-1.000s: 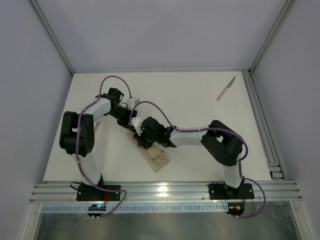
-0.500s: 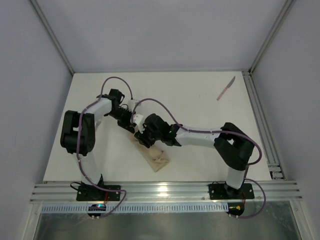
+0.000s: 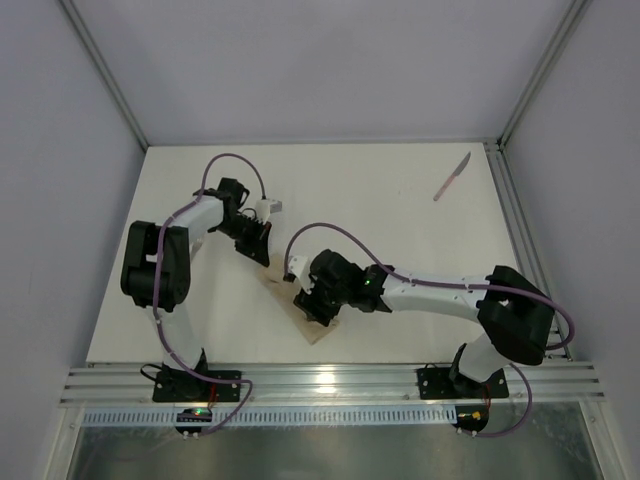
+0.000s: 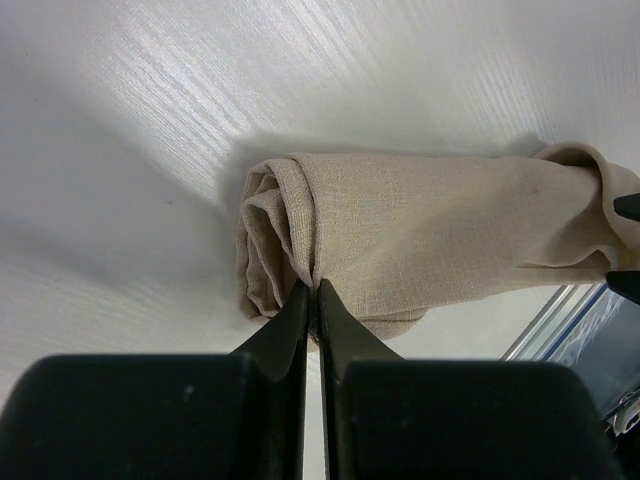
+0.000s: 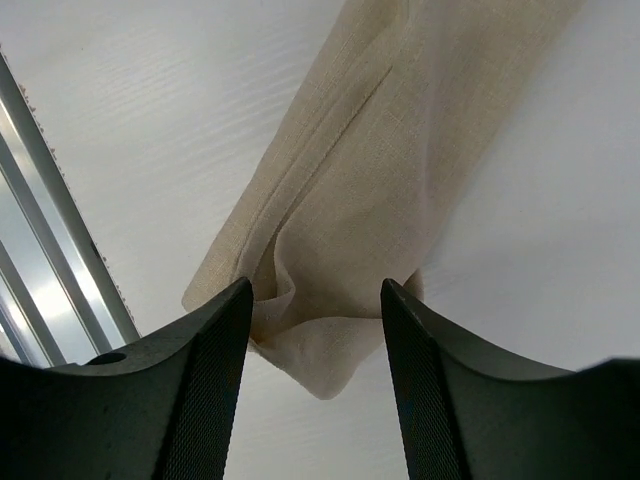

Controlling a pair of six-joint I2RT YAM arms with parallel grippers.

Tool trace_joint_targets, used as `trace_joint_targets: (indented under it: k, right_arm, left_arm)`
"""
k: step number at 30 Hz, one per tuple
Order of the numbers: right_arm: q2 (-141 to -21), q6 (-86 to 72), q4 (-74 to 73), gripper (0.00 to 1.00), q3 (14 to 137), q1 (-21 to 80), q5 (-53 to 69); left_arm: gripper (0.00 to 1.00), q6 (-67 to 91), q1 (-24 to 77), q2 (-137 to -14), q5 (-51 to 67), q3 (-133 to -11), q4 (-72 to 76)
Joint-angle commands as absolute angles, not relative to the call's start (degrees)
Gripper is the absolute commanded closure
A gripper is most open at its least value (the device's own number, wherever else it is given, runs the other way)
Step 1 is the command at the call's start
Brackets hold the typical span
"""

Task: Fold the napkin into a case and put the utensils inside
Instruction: Fold the 2/3-rectangle-folded napkin at the center of the board.

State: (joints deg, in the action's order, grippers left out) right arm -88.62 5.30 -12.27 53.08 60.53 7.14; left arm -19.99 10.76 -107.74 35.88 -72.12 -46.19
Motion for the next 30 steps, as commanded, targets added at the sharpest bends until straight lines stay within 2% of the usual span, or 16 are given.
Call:
trace_joint_targets:
  k: [1, 3, 5, 7, 8, 11, 21, 26, 29, 30]
  right_arm:
    - [-88.94, 4.22, -13.88, 0.42, 53.96, 61.52, 8.61]
    - [-89.3, 4.31, -14.33, 0.43, 53.62, 62.4, 8.79]
    - [-89.47, 4.39, -14.94, 0.51, 52.91, 63.72, 8.79]
    - [-89.82, 4.22, -15.38, 0.64, 52.39, 64.07, 8.79]
    - [-90.17, 4.13, -15.55, 0.79, 51.77, 64.33, 8.79]
    - [-90.61, 3.87, -16.52, 0.96, 51.15, 64.51, 9.75]
    - [-92.2, 6.06, -22.41, 0.96, 52.73, 64.34, 10.9]
    - [-97.64, 5.89, -25.48, 0.96, 56.33, 64.07, 10.29]
    - [-95.82, 5.36, -23.74, 0.88, 55.56, 63.02, 7.57]
    - [-94.23, 5.36, -23.12, 0.81, 55.2, 62.58, 7.04]
  left_arm:
    - [0.98, -20.74, 10.9, -107.93, 37.62, -73.3, -47.64]
    - [0.99, -20.65, 10.9, -107.75, 37.62, -73.21, -47.55]
    - [0.99, -20.74, 10.9, -107.58, 37.18, -73.04, -47.37]
    - [1.0, -20.92, 10.9, -107.58, 36.91, -72.95, -47.37]
    - [1.0, -21.0, 10.9, -107.58, 36.83, -72.78, -47.37]
    - [1.0, -21.36, 10.9, -107.67, 36.48, -72.6, -47.2]
    - [1.0, -22.85, 10.81, -107.4, 35.42, -73.13, -48.25]
    - [1.0, -24.17, 10.81, -107.84, 35.77, -71.63, -49.13]
    - [1.0, -25.13, 10.9, -108.63, 36.56, -71.11, -49.75]
    - [1.0, -25.14, 10.9, -108.72, 36.82, -70.84, -49.75]
